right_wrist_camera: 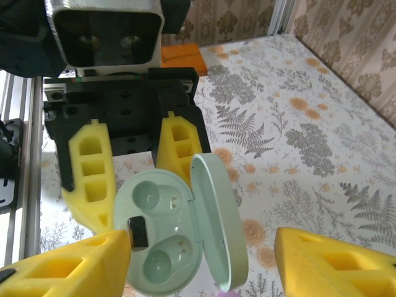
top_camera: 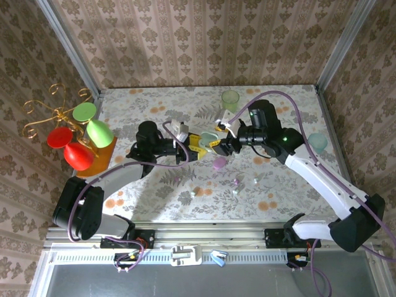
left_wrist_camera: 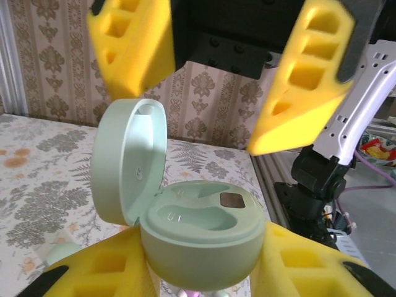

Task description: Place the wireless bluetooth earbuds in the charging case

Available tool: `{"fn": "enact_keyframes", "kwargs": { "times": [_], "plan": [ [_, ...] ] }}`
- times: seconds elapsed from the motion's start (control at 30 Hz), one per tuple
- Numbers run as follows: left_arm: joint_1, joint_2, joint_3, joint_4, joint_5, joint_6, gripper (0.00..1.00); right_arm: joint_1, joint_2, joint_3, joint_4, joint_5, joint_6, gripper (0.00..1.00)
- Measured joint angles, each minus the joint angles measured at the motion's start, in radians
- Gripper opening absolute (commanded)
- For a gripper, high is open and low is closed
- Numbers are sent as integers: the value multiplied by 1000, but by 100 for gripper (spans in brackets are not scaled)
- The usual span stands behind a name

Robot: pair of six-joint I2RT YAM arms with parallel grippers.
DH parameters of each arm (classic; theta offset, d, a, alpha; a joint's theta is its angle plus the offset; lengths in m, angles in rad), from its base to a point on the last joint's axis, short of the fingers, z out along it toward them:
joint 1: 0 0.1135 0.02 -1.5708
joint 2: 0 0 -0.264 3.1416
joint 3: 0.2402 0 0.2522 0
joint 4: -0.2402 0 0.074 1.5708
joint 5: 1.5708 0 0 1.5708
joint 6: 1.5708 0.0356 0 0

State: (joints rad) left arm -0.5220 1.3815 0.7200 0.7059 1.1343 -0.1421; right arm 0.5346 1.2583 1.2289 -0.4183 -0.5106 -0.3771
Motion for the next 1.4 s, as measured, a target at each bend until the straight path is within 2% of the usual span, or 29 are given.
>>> {"fn": "enact_keyframes", "kwargs": {
  "times": [0.23,0.47,0.67,0.77,0.97,1.03,1.13,1.2,1.4],
  "plan": [
    [13,0,-45,83,-35,4,31,-18,-98,-79,111,-29,102,73],
    [29,26,-69,199,-59,-2,31,-102,-257,-287,327,-32,342,74],
    [33,43,-77,280,-61,-23,31,-185,-359,-490,436,114,581,73],
    [33,44,-83,306,-61,-26,30,-204,-371,-531,390,236,667,73],
    [33,44,-99,343,-61,-38,30,-212,-319,-534,181,457,803,74],
    [33,44,-103,344,-61,-39,30,-212,-286,-547,132,485,850,74],
    [33,43,-107,343,-61,-39,30,-210,-254,-587,76,509,918,65],
    [33,43,-108,344,-61,-39,31,-210,-232,-612,37,527,970,63],
    [33,40,-111,343,-61,-39,30,-210,-139,-645,-14,541,1093,57]
  ]
}}
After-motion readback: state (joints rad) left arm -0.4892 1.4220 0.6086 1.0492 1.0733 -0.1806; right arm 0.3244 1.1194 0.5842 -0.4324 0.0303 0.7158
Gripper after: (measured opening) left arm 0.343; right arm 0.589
